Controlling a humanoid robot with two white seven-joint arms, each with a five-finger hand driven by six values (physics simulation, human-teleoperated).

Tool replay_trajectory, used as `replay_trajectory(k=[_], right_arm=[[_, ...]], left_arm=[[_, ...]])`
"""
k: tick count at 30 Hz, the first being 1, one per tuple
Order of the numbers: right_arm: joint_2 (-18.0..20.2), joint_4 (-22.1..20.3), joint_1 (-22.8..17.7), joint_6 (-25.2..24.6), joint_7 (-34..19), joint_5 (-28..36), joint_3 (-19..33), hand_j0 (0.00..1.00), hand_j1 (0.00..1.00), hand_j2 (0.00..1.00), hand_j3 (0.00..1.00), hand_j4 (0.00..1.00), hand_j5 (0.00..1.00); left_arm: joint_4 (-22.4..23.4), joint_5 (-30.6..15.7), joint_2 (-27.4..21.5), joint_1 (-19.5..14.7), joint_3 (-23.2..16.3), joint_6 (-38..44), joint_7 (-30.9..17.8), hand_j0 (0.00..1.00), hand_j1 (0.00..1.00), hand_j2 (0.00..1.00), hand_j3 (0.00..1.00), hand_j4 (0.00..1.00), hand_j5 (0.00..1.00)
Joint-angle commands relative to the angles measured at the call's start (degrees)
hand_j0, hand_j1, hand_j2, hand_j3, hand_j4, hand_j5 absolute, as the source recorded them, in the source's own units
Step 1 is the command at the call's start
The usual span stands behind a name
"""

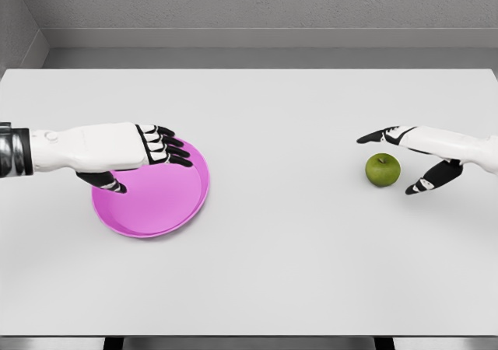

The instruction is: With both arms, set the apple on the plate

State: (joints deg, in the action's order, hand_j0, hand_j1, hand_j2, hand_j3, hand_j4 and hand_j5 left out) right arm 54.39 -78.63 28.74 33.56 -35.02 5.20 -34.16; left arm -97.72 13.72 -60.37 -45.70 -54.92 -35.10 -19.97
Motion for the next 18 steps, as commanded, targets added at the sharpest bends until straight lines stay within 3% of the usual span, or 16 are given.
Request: replay_trajectory(k=[1,5,14,18], right_arm=[[-1.12,1.46,0.00,-0.16,0.02,-0.54,-0.30,1.00,1.00,1.00,1.00,1.00,1.00],[-1.65,4.10,1.49,-0.16,0.02,-0.63,-1.88,1.00,1.00,1.00,1.00,1.00,1.00],[-2.27,5.59,2.81,-0.25,0.02,-0.63,-3.20,1.00,1.00,1.00,1.00,1.00,1.00],[-4.29,7.87,4.13,-0.25,0.02,-2.03,-4.87,1.00,1.00,1.00,1.00,1.00,1.00]], left_arm=[[0.25,-0.36,-0.01,0.00,0.08,0.10,0.02,1.00,1.00,1.00,1.00,1.00,1.00],[0.25,-0.36,-0.01,0.00,0.08,0.10,0.02,1.00,1.00,1.00,1.00,1.00,1.00],[0.16,-0.36,0.61,0.00,0.17,0.10,-0.86,1.00,1.00,1.00,1.00,1.00,1.00],[0.16,-0.27,0.96,-0.44,0.17,0.10,-1.30,1.00,1.00,1.00,1.00,1.00,1.00]])
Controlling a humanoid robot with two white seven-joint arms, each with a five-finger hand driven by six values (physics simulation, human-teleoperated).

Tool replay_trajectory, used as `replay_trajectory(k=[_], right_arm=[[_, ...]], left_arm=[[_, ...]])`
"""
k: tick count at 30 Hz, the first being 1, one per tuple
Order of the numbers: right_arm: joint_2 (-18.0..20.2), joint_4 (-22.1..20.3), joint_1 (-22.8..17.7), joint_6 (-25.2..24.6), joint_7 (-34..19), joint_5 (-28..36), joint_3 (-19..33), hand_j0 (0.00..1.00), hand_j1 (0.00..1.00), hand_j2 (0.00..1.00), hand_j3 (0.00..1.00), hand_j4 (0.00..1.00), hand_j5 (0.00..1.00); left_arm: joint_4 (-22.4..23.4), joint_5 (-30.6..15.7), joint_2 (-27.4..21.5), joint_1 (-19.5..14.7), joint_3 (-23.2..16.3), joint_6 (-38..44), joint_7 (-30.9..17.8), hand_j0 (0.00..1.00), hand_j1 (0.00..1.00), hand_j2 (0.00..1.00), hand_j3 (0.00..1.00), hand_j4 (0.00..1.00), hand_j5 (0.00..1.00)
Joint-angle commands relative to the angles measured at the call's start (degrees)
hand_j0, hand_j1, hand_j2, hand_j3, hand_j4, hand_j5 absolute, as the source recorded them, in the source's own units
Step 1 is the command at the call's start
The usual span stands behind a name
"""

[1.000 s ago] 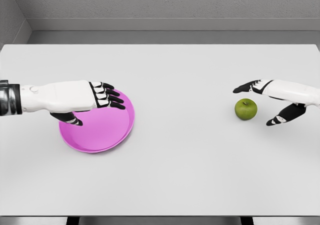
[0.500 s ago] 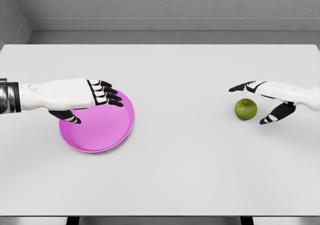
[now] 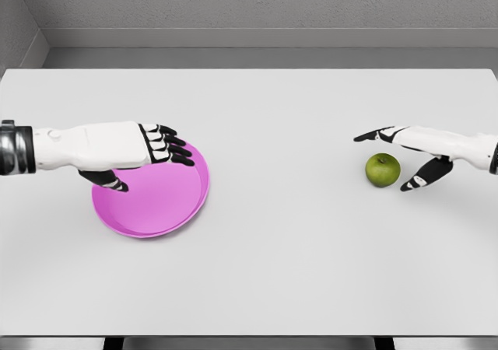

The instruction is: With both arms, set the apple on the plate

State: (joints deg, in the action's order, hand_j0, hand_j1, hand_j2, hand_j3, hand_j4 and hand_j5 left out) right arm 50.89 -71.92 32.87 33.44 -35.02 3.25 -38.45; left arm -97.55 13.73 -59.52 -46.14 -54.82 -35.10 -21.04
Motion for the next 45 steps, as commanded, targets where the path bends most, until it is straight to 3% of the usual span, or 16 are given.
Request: replay_trajectory(k=[1,22,36,42,45], right_arm=[[-1.23,1.34,0.00,-0.13,0.02,-0.87,-0.84,1.00,1.00,1.00,1.00,1.00,1.00],[-3.60,5.47,0.79,-0.04,0.02,-3.42,-0.84,1.00,1.00,1.00,1.00,1.00,1.00],[-3.69,5.29,0.79,0.31,0.02,-3.77,-0.84,0.73,0.73,0.73,0.73,0.73,0.73],[-3.69,4.94,0.79,0.84,0.02,-3.60,-0.84,0.51,0.51,0.51,0.51,0.51,0.51],[-3.87,4.77,0.79,0.84,0.02,-3.60,-0.84,0.51,0.51,0.51,0.51,0.51,0.51]], left_arm=[[-0.01,-0.28,0.20,0.09,0.06,0.10,-0.23,1.00,1.00,1.00,1.00,1.00,1.00],[-0.09,-0.28,0.20,0.00,-0.11,0.10,-0.23,1.00,1.00,1.00,1.00,1.00,1.00],[-0.09,-0.28,0.20,-0.09,-0.11,0.10,-0.23,1.00,1.00,1.00,1.00,1.00,1.00],[-0.09,-0.28,0.20,-0.17,-0.11,0.10,-0.23,1.00,1.00,1.00,1.00,1.00,1.00],[-0.09,-0.28,0.20,-0.09,-0.11,0.10,-0.23,1.00,1.00,1.00,1.00,1.00,1.00]])
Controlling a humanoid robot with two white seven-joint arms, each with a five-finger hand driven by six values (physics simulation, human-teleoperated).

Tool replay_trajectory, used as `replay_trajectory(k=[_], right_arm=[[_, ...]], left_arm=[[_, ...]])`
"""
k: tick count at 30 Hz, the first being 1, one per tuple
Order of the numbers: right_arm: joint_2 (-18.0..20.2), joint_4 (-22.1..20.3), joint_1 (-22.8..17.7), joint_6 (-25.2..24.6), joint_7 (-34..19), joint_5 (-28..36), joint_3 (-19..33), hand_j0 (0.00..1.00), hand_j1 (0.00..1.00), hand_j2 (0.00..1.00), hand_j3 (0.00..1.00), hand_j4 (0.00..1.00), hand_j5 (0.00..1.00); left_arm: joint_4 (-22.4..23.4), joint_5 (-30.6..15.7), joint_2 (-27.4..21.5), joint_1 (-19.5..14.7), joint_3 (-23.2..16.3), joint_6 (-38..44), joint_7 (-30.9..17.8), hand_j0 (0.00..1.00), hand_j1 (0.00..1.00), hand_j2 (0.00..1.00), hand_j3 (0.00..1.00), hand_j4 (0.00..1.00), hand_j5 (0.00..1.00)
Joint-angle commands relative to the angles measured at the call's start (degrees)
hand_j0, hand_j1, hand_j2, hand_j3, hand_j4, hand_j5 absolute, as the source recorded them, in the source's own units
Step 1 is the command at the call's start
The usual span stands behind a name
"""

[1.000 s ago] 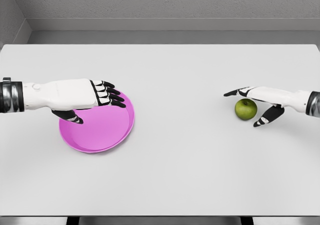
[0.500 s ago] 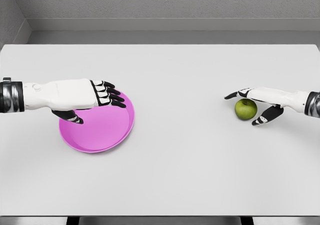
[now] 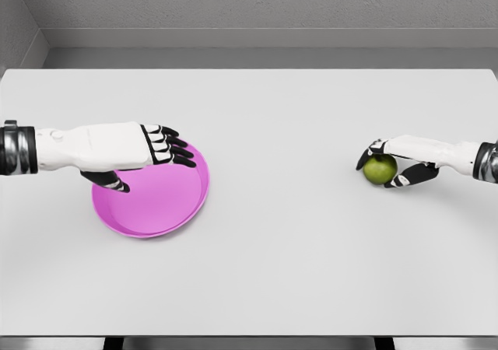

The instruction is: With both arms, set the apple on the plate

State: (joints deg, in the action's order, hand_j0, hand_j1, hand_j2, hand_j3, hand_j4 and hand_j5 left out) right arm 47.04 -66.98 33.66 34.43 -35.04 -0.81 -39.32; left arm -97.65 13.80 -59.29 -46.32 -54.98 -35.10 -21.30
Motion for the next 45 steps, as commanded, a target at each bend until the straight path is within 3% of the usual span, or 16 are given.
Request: replay_trajectory(k=[1,7,8,12,19,25,27,29,30,35,38,41,43,45], right_arm=[[-0.20,-0.17,0.00,0.55,0.04,0.46,0.04,0.51,0.51,0.51,0.51,0.51,0.51],[-0.11,-1.92,0.44,0.57,0.04,1.42,0.39,0.50,0.50,0.50,0.50,0.50,0.50],[-0.11,-3.51,0.53,0.57,0.04,2.65,0.39,0.50,0.50,0.50,0.50,0.50,0.50],[-1.60,-16.43,0.70,0.29,0.04,3.80,-1.54,0.50,0.50,0.50,0.50,0.50,0.50],[-7.58,-13.62,2.55,-2.35,0.04,3.18,-5.94,0.50,0.50,0.50,0.50,0.50,0.50],[-8.46,-12.92,3.60,-2.35,0.04,3.01,-7.70,0.50,0.50,0.50,0.50,0.50,0.50],[-8.46,-12.92,3.69,-2.26,0.04,2.92,-7.79,0.56,0.56,0.56,0.56,0.56,0.56],[-8.55,-12.91,4.04,-2.44,0.04,0.11,-7.61,0.94,0.94,0.94,0.94,0.94,0.94],[-8.55,-12.83,4.04,-2.87,0.04,-0.77,-7.52,1.00,1.00,1.00,1.00,1.00,1.00],[-8.37,-12.74,4.13,-2.35,0.04,-0.77,-7.08,1.00,1.00,1.00,1.00,1.00,1.00],[-7.85,-12.74,3.96,0.55,0.04,-0.16,-3.66,1.00,1.00,1.00,1.00,1.00,1.00],[-1.96,-10.63,3.25,0.57,0.04,0.02,6.88,1.00,1.00,1.00,1.00,1.00,1.00],[2.52,-10.54,0.18,0.57,0.04,0.63,16.81,1.00,1.00,1.00,1.00,1.00,1.00],[3.58,-10.54,-2.63,0.57,0.04,3.01,22.80,1.00,1.00,1.00,1.00,1.00,1.00]], left_arm=[[0.00,-0.35,-0.04,0.00,0.05,0.10,0.03,1.00,1.00,1.00,1.00,1.00,1.00],[0.00,-0.44,-0.04,-0.18,0.05,0.10,0.03,1.00,1.00,1.00,1.00,1.00,1.00],[0.00,-0.35,-0.04,-0.18,0.05,0.10,0.03,1.00,1.00,1.00,1.00,1.00,1.00],[0.00,-0.35,-0.04,-0.18,0.05,0.10,0.03,1.00,1.00,1.00,1.00,1.00,1.00],[0.00,-0.35,-0.04,-0.18,0.05,0.10,0.03,1.00,1.00,1.00,1.00,1.00,1.00],[0.00,-0.35,-0.04,-0.18,0.05,0.10,0.03,1.00,1.00,1.00,1.00,1.00,1.00],[0.00,-0.35,-0.04,-0.18,0.05,0.10,0.03,1.00,1.00,1.00,1.00,1.00,1.00],[0.00,-0.35,-0.04,-0.18,0.05,0.10,0.03,1.00,1.00,1.00,1.00,1.00,1.00],[0.00,-0.35,-0.04,-0.18,0.05,0.10,0.03,1.00,1.00,1.00,1.00,1.00,1.00],[0.00,-0.35,-0.04,-0.18,0.05,0.10,0.03,1.00,1.00,1.00,1.00,1.00,1.00],[0.00,-0.35,-0.04,-0.18,0.05,0.10,0.03,1.00,1.00,1.00,1.00,1.00,1.00],[-1.75,-0.53,2.07,-0.18,-0.13,0.10,0.03,1.00,1.00,1.00,1.00,1.00,1.00],[-1.84,-0.53,3.56,-0.44,-0.04,0.10,0.03,1.00,1.00,1.00,1.00,1.00,1.00],[-1.75,-0.53,5.15,-2.46,-0.13,0.10,0.03,1.00,1.00,1.00,1.00,1.00,1.00]])
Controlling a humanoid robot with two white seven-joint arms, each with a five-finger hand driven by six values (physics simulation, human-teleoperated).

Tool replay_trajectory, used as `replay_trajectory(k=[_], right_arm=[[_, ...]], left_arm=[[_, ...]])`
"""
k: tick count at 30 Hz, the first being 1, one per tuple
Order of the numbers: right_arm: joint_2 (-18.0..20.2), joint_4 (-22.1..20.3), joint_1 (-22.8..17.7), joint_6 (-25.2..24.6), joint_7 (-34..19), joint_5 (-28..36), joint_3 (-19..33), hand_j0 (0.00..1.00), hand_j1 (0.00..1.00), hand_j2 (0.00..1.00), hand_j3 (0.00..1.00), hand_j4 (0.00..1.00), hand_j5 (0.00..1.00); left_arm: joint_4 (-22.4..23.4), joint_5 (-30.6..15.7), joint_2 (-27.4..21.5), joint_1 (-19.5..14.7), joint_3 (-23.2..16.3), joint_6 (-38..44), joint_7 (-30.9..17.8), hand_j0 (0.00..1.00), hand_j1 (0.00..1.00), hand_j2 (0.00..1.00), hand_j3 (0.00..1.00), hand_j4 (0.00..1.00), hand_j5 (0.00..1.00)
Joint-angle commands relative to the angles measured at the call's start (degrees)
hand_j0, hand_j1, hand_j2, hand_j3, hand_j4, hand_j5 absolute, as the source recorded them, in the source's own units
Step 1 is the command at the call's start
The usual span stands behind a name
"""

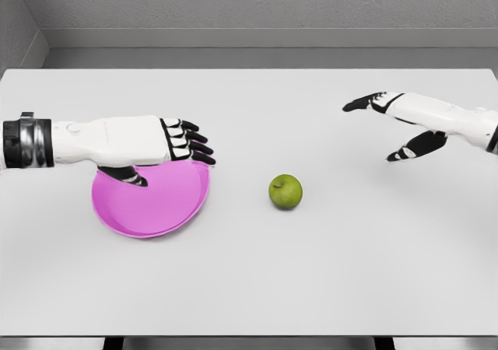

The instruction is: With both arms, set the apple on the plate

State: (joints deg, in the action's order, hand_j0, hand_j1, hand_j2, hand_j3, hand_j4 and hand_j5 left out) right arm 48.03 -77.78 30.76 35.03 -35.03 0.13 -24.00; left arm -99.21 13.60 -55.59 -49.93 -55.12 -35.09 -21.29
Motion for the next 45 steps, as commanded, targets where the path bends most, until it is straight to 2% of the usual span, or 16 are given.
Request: replay_trajectory(k=[1,3,5,7,9,11,12,14,16,18,22,24,31,38,45], right_arm=[[2.51,0.26,-0.09,-0.03,0.03,2.07,7.47,1.00,1.00,1.00,1.00,1.00,1.00],[2.33,0.26,-1.06,-0.03,0.03,2.07,7.47,1.00,1.00,1.00,1.00,1.00,1.00],[2.50,0.17,-1.14,-0.03,0.03,2.07,7.38,1.00,1.00,1.00,1.00,1.00,1.00],[2.59,0.08,-1.14,-0.03,0.03,2.07,7.47,1.00,1.00,1.00,1.00,1.00,1.00],[2.77,0.08,-1.23,-0.03,0.03,2.07,7.47,1.00,1.00,1.00,1.00,1.00,1.00],[3.03,-0.01,-2.02,-0.03,0.03,2.07,7.38,1.00,1.00,1.00,1.00,1.00,1.00],[3.12,-0.09,-2.11,-0.03,0.03,2.07,7.30,1.00,1.00,1.00,1.00,1.00,1.00],[3.30,-0.18,-2.02,-0.03,0.03,1.98,7.30,1.00,1.00,1.00,1.00,1.00,1.00],[3.30,-0.18,-1.93,-0.03,0.03,1.89,7.30,1.00,1.00,1.00,1.00,1.00,1.00],[3.30,-0.27,-1.93,-0.03,0.03,1.89,7.30,1.00,1.00,1.00,1.00,1.00,1.00],[3.30,-0.27,-1.93,-0.03,0.03,1.89,7.21,1.00,1.00,1.00,1.00,1.00,1.00],[3.21,-0.27,-2.11,-0.03,0.03,1.89,7.21,1.00,1.00,1.00,1.00,1.00,1.00],[3.30,-0.53,-2.02,-0.03,0.03,1.89,7.21,1.00,1.00,1.00,1.00,1.00,1.00],[3.30,-1.41,-2.02,-0.03,0.03,1.89,7.03,1.00,1.00,1.00,1.00,1.00,1.00],[3.38,-2.29,-2.02,-0.03,0.03,1.89,7.03,1.00,1.00,1.00,1.00,1.00,1.00]], left_arm=[[-0.28,-0.41,2.33,-0.43,-0.42,0.09,0.02,1.00,1.00,1.00,1.00,1.00,1.00],[-0.02,-0.41,5.14,-3.60,-2.62,0.09,0.02,1.00,1.00,1.00,1.00,1.00,1.00],[1.91,-0.33,10.50,-4.30,-4.73,0.09,0.02,1.00,1.00,1.00,1.00,1.00,1.00],[8.94,-0.33,16.57,-6.85,-8.51,0.09,0.02,1.00,1.00,1.00,1.00,1.00,1.00],[14.21,-0.24,20.87,-6.85,-10.70,0.09,0.20,1.00,1.00,1.00,1.00,1.00,1.00],[16.41,-0.15,24.65,-7.11,-12.11,0.09,0.02,1.00,1.00,1.00,1.00,1.00,1.00],[16.42,0.55,25.80,-8.70,-12.47,0.09,-1.64,1.00,1.00,1.00,1.00,1.00,1.00],[16.33,2.22,29.93,-9.05,-12.64,0.09,-4.64,1.00,1.00,1.00,1.00,1.00,1.00],[15.80,2.40,30.54,-10.28,-12.73,0.09,-5.08,1.00,1.00,1.00,1.00,1.00,1.00],[16.77,3.36,30.72,-10.81,-12.73,0.09,-10.96,1.00,1.00,1.00,1.00,1.00,1.00],[18.35,3.80,32.04,-11.69,-12.73,0.09,-11.05,1.00,1.00,1.00,1.00,1.00,1.00],[20.72,6.79,33.27,-11.69,-12.73,0.09,-11.05,1.00,1.00,1.00,1.00,1.00,1.00],[22.83,6.70,35.20,-11.60,-12.82,0.09,-11.05,1.00,1.00,1.00,1.00,1.00,1.00],[23.27,6.79,34.15,-11.60,-15.01,0.09,-11.23,1.00,1.00,1.00,1.00,1.00,1.00],[24.85,6.88,36.35,-11.69,-18.18,0.09,-11.23,1.00,1.00,1.00,1.00,1.00,1.00]])
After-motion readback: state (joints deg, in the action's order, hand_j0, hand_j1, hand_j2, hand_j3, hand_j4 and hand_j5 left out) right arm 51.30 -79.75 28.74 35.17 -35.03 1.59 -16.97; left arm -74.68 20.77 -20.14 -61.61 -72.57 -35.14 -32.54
